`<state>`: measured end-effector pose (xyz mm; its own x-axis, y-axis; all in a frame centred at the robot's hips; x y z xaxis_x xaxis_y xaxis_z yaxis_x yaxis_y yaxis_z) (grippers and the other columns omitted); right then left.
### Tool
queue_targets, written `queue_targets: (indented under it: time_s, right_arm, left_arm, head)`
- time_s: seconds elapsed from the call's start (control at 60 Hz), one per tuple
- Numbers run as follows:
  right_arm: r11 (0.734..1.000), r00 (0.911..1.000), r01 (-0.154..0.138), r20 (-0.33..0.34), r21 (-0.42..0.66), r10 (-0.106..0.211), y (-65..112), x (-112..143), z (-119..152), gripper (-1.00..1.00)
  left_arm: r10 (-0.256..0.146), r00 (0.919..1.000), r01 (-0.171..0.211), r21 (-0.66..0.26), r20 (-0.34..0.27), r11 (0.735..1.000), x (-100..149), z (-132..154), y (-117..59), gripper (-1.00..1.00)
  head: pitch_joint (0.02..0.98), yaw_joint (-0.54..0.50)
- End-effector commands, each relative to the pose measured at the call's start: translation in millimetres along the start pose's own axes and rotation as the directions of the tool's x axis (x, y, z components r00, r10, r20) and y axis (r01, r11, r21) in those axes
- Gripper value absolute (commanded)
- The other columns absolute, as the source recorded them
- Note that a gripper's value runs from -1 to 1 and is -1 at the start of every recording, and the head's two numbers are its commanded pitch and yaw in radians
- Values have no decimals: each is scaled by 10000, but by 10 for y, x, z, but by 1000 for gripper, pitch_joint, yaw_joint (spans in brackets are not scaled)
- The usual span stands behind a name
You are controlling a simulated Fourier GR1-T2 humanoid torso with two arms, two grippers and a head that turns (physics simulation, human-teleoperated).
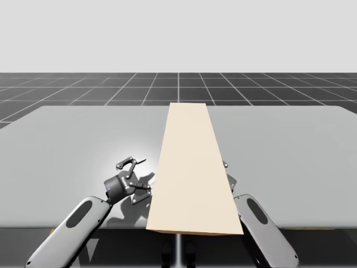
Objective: Retrieve the object from inside the box.
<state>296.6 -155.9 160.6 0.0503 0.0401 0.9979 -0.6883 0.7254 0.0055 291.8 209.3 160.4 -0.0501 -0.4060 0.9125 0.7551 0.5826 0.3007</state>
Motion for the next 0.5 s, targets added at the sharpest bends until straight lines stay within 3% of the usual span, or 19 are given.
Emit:
queue_targets:
  time_s: [0.017, 0.067, 0.217, 0.4, 0.5]
  right_arm:
    - [9967, 9986, 418, -309, -695, -440, 26, -133, -213, -1000]
    - [9974, 9980, 296, -545, -651, -332, 33, -192, -269, -1000]
    - [9938, 9921, 769, -930, -798, -842, 4, -359, -411, -1000]
    - [9961, 9854, 419, -1613, -773, -540, 59, -519, -575, -1000]
    - [9972, 9782, -30, -2071, -750, -126, 89, -548, -681, -1000]
  left_arm:
    - [-131, 9999, 130, -84, -61, 9999, -5, -7, -28, -1000]
    - [-173, 9998, 172, -109, -74, 9998, -5, -8, -33, -1000]
    - [-273, 9996, 271, -152, -106, 9995, -10, -6, -39, -1000]
    - [-424, 9990, 422, -177, -144, 9990, -12, -9, -52, -1000]
    - [-482, 9987, 479, -183, -143, 9987, -13, -7, -54, -1000]
  head:
    - [91, -35]
    - [94, -33]
    - [101, -32]
    - [103, -33]
    - [105, -32]
